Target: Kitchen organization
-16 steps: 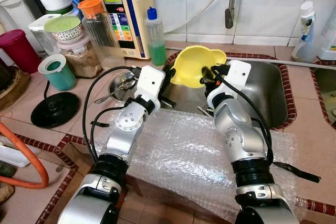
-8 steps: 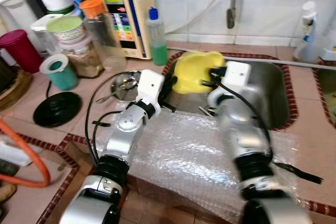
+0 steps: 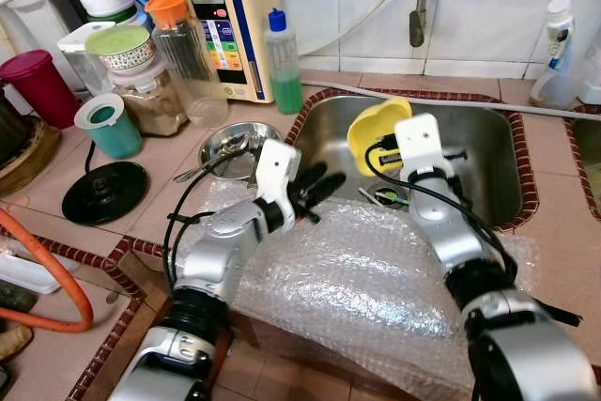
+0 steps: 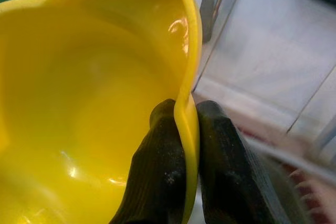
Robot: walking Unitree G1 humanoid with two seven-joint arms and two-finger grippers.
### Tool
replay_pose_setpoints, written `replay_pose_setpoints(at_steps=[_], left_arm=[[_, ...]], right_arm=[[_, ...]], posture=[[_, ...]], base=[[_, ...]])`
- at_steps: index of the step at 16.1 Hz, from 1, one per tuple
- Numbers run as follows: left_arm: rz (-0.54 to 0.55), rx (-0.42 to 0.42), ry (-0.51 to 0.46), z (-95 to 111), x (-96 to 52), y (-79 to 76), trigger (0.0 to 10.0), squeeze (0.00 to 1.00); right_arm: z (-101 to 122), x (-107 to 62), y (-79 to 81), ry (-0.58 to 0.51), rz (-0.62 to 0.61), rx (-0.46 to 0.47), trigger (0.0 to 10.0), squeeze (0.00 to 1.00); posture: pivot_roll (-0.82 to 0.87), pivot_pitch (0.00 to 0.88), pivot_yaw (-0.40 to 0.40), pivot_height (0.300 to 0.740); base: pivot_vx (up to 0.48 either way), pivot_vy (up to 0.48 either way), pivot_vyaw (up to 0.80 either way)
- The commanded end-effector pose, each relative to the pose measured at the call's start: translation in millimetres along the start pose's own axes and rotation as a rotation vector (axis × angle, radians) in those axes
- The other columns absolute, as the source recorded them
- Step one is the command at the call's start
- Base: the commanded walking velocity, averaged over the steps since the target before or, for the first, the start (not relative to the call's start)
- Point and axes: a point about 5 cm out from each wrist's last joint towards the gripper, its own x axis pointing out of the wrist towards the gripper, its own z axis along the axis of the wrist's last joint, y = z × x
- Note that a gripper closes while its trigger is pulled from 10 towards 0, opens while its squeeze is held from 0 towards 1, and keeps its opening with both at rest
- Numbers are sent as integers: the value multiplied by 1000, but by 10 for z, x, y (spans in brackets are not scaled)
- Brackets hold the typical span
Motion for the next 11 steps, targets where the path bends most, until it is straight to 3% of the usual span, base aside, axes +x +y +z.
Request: replay_pose_setpoints(at_steps=[1, 5, 7, 8, 9, 10, 11], left_arm=[[-6, 28, 35, -7, -45, 16, 10000, 1000], [18, 75, 104, -54, -137, 58, 10000, 1000], [44, 79, 121, -61, -170, 91, 10000, 1000], [44, 91, 127, -61, -180, 91, 10000, 1000], [37, 102, 133, -67, -192, 89, 10000, 1000], [29, 101, 139, -74, -194, 82, 10000, 1000], [26, 104, 142, -78, -193, 80, 10000, 1000]], right_arm=[[110, 46, 42, -56, 19, -66, 0, 0], [-98, 64, -146, 3, 1, -199, 0, 0], [-361, 5, -298, 125, -3, -257, 0, 0], [-436, -21, -307, 171, 15, -242, 0, 0], [-516, -58, -299, 216, 38, -222, 4431, 0], [-555, -83, -261, 237, 67, -211, 10000, 24], [-553, -86, -244, 234, 75, -213, 10000, 212]], posture=[[82, 0, 184, 740], [108, 0, 173, 740], [117, 0, 169, 740], [118, 0, 169, 740], [116, 0, 171, 740], [113, 0, 174, 740], [112, 0, 177, 740]], base=[[0, 0, 0], [0, 0, 0], [0, 0, 0], [0, 0, 0], [0, 0, 0], [0, 0, 0], [0, 0, 0]])
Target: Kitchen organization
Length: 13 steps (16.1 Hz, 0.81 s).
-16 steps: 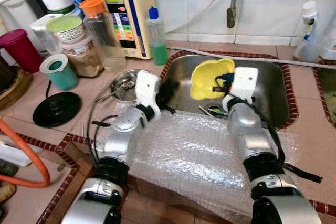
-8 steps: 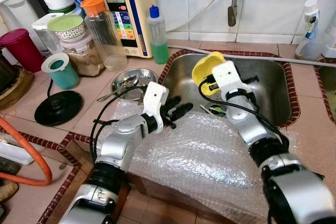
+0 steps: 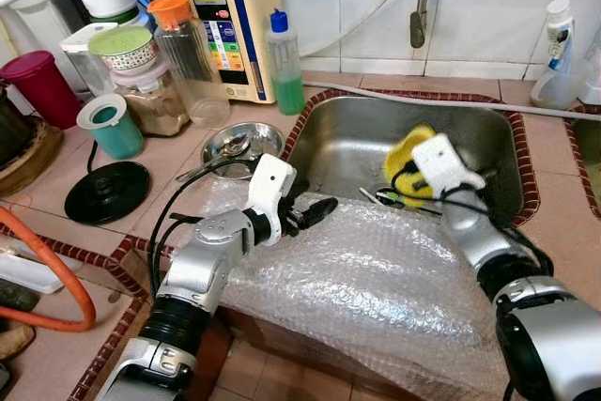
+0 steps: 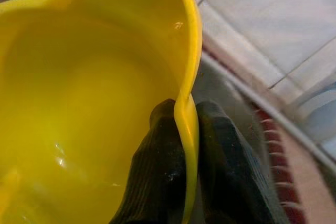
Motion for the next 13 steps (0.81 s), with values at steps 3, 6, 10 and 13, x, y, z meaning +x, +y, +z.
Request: replay_pose_setpoints(at_steps=[3, 6, 10, 13], left_arm=[[-32, 41, 17, 38, -11, -34, 10000, 1000], [-19, 55, 28, 20, -10, -36, 10000, 1000], [7, 52, 19, 37, -8, -7, 10000, 1000], [20, 47, 9, 47, -3, -6, 10000, 1000]], right_arm=[[56, -7, 130, 4, 46, 50, 10000, 1000], [28, -18, 154, 21, 68, 97, 10000, 1000], [30, -12, 141, 34, 70, 182, 10000, 1000], [54, -8, 144, 27, 70, 212, 10000, 1000]], posture=[[108, 0, 185, 740], [106, 0, 187, 740], [106, 0, 187, 740], [108, 0, 176, 740]], base=[[0, 0, 0], [0, 0, 0], [0, 0, 0], [0, 0, 0]])
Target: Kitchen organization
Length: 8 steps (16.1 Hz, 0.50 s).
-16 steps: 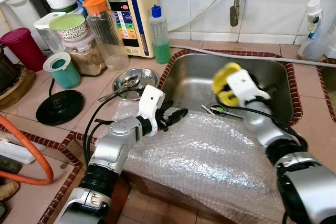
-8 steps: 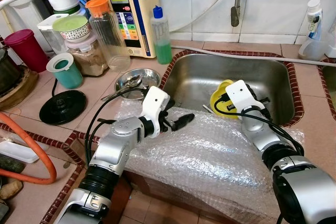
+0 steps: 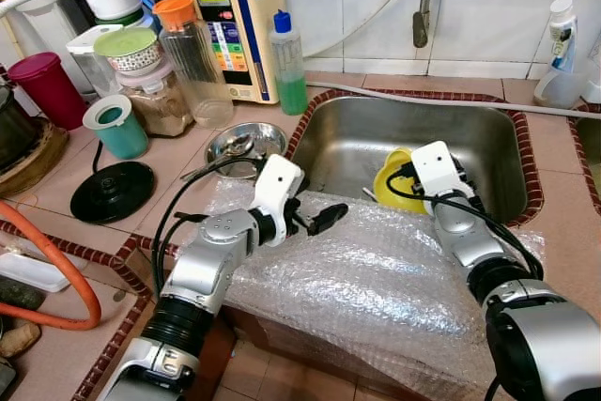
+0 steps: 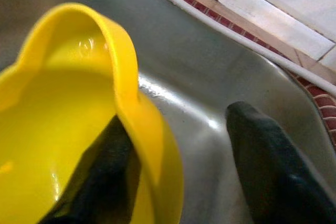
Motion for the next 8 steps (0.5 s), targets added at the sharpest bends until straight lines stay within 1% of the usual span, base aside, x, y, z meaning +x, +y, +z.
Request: replay_pose_setpoints(at_steps=[1, 4, 5, 7, 8], left_arm=[[30, 11, -3, 14, -35, 54, 10000, 1000], [41, 4, -9, 20, -32, 65, 10000, 1000], [54, 12, -12, 23, -31, 81, 10000, 1000], [99, 15, -37, 31, -31, 117, 10000, 1000], [124, 18, -53, 43, -28, 135, 10000, 1000]], right_arm=[[49, 6, 45, -15, 9, 28, 10000, 1000], [46, 9, 36, -9, 8, 43, 10000, 1000], [46, 12, 32, -1, 14, 72, 10000, 1000], [52, 15, 45, 5, 28, 113, 10000, 1000], [72, 18, 40, -4, 23, 115, 10000, 1000]], posture=[[108, 0, 174, 740], [107, 0, 171, 740], [105, 0, 168, 740], [96, 0, 162, 740], [90, 0, 155, 740]], base=[[0, 0, 0], [0, 0, 0], [0, 0, 0], [0, 0, 0], [0, 0, 0]])
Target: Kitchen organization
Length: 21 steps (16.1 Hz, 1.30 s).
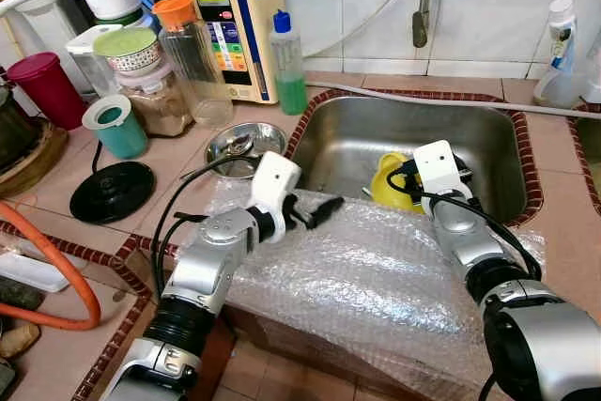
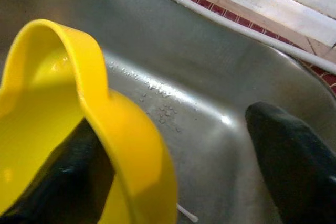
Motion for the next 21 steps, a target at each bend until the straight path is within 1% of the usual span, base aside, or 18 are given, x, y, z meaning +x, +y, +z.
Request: replay_pose_setpoints(at_steps=[1, 2, 3, 5, 7, 9, 10, 11, 12, 13, 14, 15, 16, 17, 18, 19, 20, 21], left_arm=[[49, 17, -19, 47, -10, 81, 10000, 1000], [78, 0, -47, 69, 22, 79, 10000, 1000], [85, -8, -63, 88, 74, 42, 10000, 1000], [89, -21, -88, 102, 117, -4, 10000, 1000], [97, -24, -89, 80, 136, -13, 10000, 1000], [126, -44, -107, 60, 154, -26, 10000, 1000], [127, -47, -104, 48, 155, -37, 10000, 1000], [125, -41, -95, 26, 157, -54, 10000, 1000], [119, -26, -82, 12, 159, -66, 10000, 1000], [117, 7, -69, 11, 161, -66, 10000, 1000], [120, -3, -74, 16, 154, -54, 10000, 1000], [125, -9, -77, 18, 149, -42, 10000, 1000], [127, -10, -75, 14, 147, -37, 10000, 1000], [128, -10, -73, 3, 150, -36, 10000, 1000], [123, 2, -60, -14, 152, -43, 10000, 1000], [121, 5, -58, -18, 153, -47, 10000, 1000], [112, 6, -56, -20, 157, -59, 10000, 1000], [102, 16, -50, -22, 160, -70, 10000, 0]], right_arm=[[84, 21, 34, -18, 12, 25, 10000, 1000], [150, 38, 11, -43, 11, 29, 10000, 1000], [211, 57, -46, -62, 3, 31, 10000, 1000], [296, 82, -110, -82, -8, 30, 10000, 1000], [318, 90, -125, -84, -9, 31, 10000, 1000], [314, 98, -82, -53, 39, 76, 10000, 1000], [277, 95, -25, -17, 87, 86, 10000, 1000], [205, 81, 63, 44, 161, 96, 10000, 1000], [133, 62, 119, 88, 207, 70, 10000, 1000], [117, 56, 130, 92, 219, 83, 10000, 1000], [109, 54, 134, 105, 229, 121, 10000, 1000], [89, 45, 165, 125, 277, 137, 10000, 1000], [61, 28, 210, 141, 335, 85, 10000, 1000], [28, 19, 215, 168, 356, 89, 10000, 1000], [35, 22, 187, 161, 372, 23, 10000, 1000], [44, 30, 151, 174, 377, 66, 10000, 1000], [114, 58, 64, 167, 373, 126, 10000, 1000], [194, 85, -12, 137, 356, 115, 10000, 1000]], posture=[[82, 0, 148, 740], [70, 0, 135, 740], [58, 0, 111, 740], [43, 0, 83, 740], [39, 0, 69, 740], [33, 0, 45, 740], [32, 0, 45, 740], [32, 0, 45, 740], [39, 0, 43, 740], [45, 0, 39, 740], [47, 0, 37, 740], [48, 0, 37, 740], [48, 0, 38, 740], [50, 0, 35, 740], [52, 0, 36, 740], [52, 0, 36, 740], [52, 0, 37, 740], [51, 0, 43, 740]], base=[[0, 0, 0], [0, 0, 0], [0, 0, 0], [0, 0, 0], [0, 0, 0], [0, 0, 0], [0, 0, 0], [0, 0, 0], [0, 0, 0], [0, 0, 0], [0, 0, 0], [0, 0, 0], [0, 0, 0], [0, 0, 0], [0, 0, 0], [0, 0, 0], [0, 0, 0], [0, 0, 0]])
